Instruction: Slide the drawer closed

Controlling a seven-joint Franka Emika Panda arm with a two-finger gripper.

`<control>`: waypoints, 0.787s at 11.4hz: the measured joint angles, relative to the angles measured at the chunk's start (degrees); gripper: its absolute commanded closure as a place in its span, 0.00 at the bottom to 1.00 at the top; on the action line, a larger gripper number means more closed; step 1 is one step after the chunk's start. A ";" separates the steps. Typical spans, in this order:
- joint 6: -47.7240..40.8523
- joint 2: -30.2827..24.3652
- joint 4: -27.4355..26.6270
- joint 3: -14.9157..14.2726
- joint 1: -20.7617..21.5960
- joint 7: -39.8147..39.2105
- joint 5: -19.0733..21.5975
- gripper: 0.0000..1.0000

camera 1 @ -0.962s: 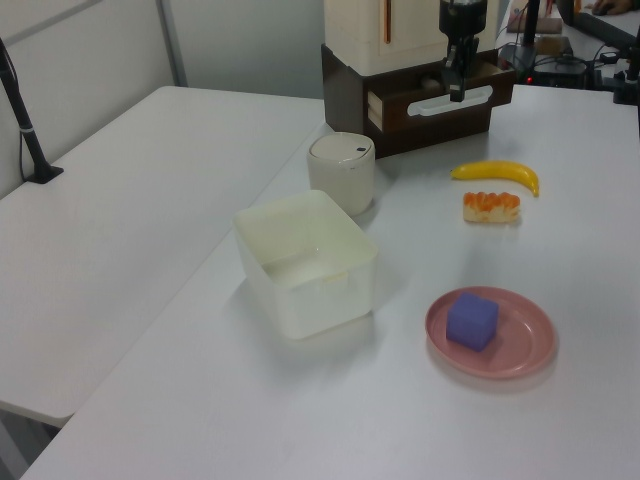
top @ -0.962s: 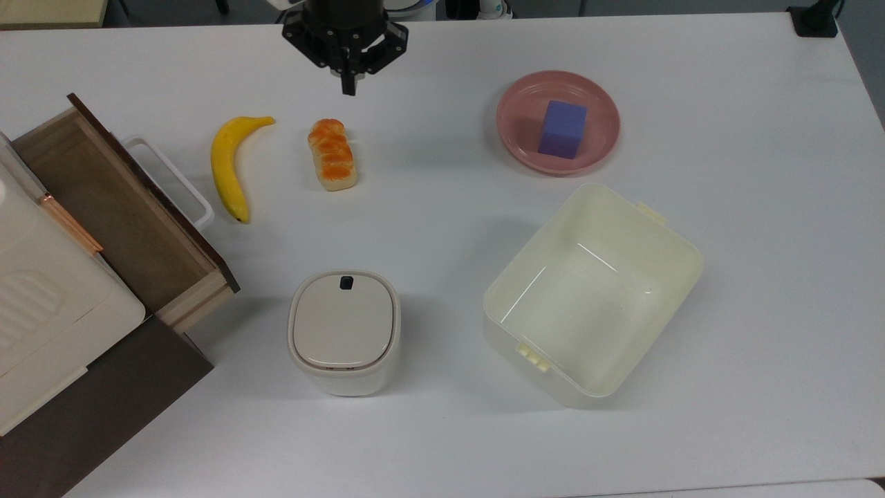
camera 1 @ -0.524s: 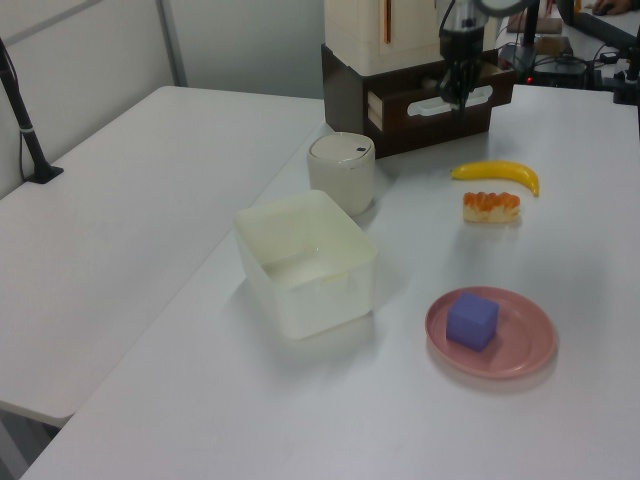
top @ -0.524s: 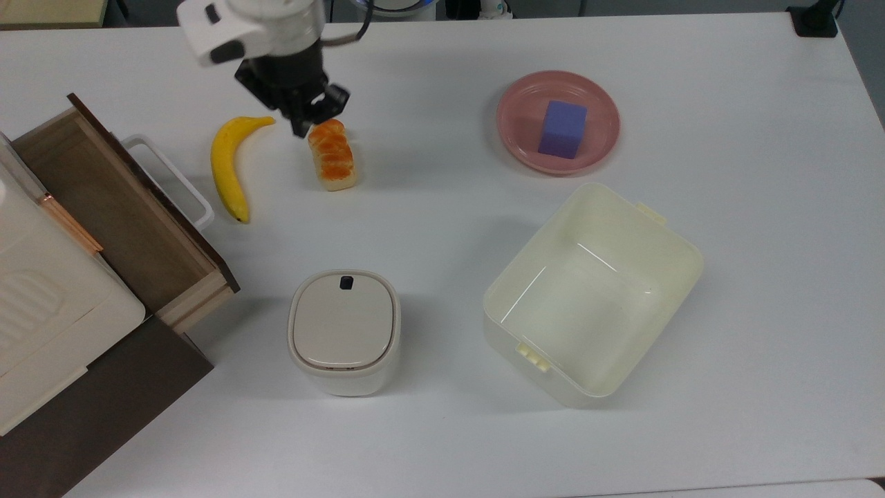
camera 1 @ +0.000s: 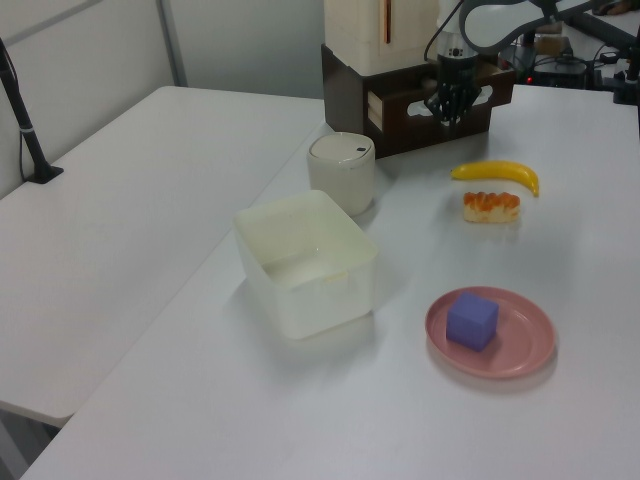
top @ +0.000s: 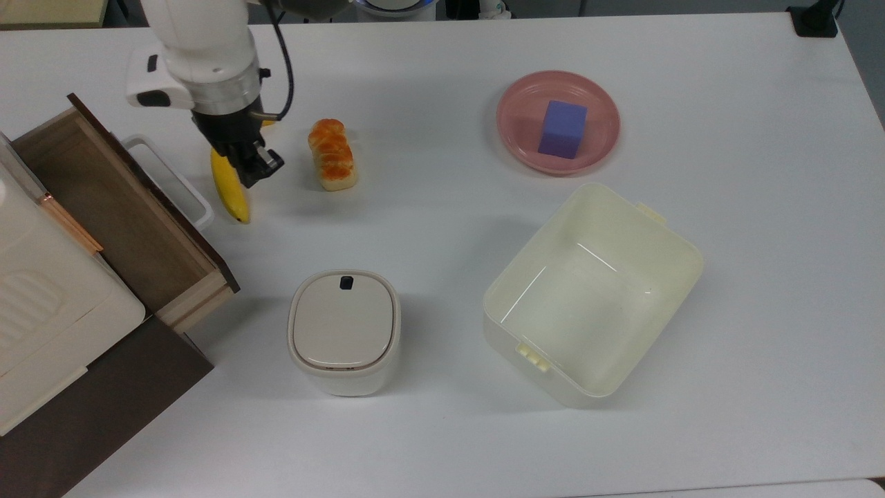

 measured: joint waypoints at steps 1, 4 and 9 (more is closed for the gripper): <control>1.69 0.21 0.02 -0.77 -0.41 0.68 0.00 1.00; 6.76 0.39 0.03 -3.91 -0.62 0.77 0.02 1.00; 15.01 2.30 0.12 -5.31 -0.72 0.85 0.01 1.00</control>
